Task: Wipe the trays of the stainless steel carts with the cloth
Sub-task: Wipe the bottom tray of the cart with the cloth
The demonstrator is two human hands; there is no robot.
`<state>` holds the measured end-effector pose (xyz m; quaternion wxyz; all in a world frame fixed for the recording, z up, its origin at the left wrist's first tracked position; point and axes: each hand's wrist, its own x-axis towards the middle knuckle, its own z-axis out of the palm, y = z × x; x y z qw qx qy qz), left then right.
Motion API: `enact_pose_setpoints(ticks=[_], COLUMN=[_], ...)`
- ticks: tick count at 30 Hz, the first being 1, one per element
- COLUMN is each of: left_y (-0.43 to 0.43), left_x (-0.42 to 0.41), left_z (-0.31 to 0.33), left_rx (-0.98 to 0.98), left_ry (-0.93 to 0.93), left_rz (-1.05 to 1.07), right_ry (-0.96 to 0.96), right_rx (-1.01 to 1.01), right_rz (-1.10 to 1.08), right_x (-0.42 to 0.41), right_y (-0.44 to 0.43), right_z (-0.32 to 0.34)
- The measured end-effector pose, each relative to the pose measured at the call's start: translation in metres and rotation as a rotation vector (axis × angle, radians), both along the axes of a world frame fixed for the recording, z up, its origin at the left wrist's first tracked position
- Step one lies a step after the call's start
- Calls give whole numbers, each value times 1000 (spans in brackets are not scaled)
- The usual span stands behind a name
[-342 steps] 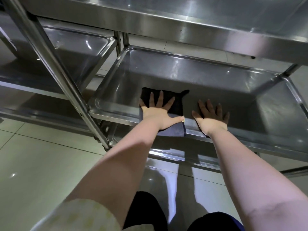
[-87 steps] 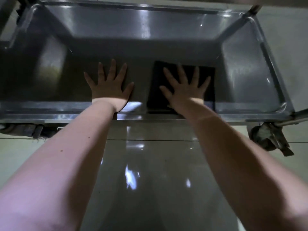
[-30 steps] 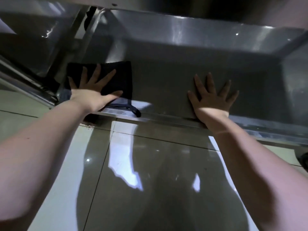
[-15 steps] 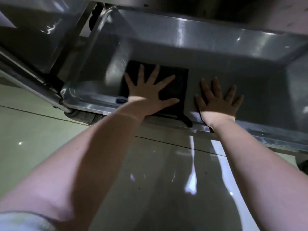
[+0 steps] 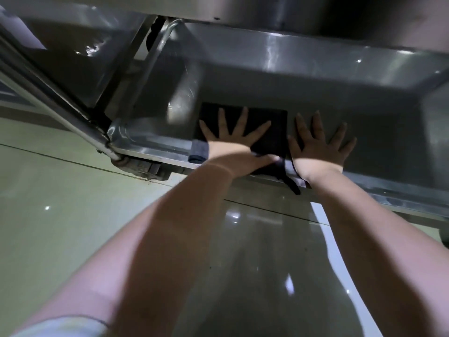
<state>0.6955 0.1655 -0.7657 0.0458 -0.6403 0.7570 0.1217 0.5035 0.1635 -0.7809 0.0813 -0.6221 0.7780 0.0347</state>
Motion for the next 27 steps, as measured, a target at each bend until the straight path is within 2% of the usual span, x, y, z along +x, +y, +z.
enact_pose_setpoints(ticks=[2, 5, 8, 10, 14, 21, 24, 27], left_y=[4, -2, -5, -2, -6, 11, 6, -5], left_x=[-1, 60, 134, 155, 130, -21, -1, 61], left_z=[0, 3, 11, 14, 12, 4, 4, 6], left_rx=[-25, -36, 50, 97, 107, 26, -11, -5], left_ry=[23, -11, -108, -109, -117, 2, 7, -68], left_rz=[-21, 60, 198, 239, 269, -6, -12, 68], right_ry=[-20, -40, -24, -13, 13, -18, -44, -48], right_rx=[-4, -4, -3, -2, 7, 20, 9, -3], right_rz=[3, 8, 4, 6, 0, -5, 5, 15], right_x=[-4, -6, -3, -1, 2, -2, -4, -5], right_y=[1, 0, -1, -2, -2, -1, 0, 1], right_z=[0, -1, -2, -2, -3, -2, 1, 2])
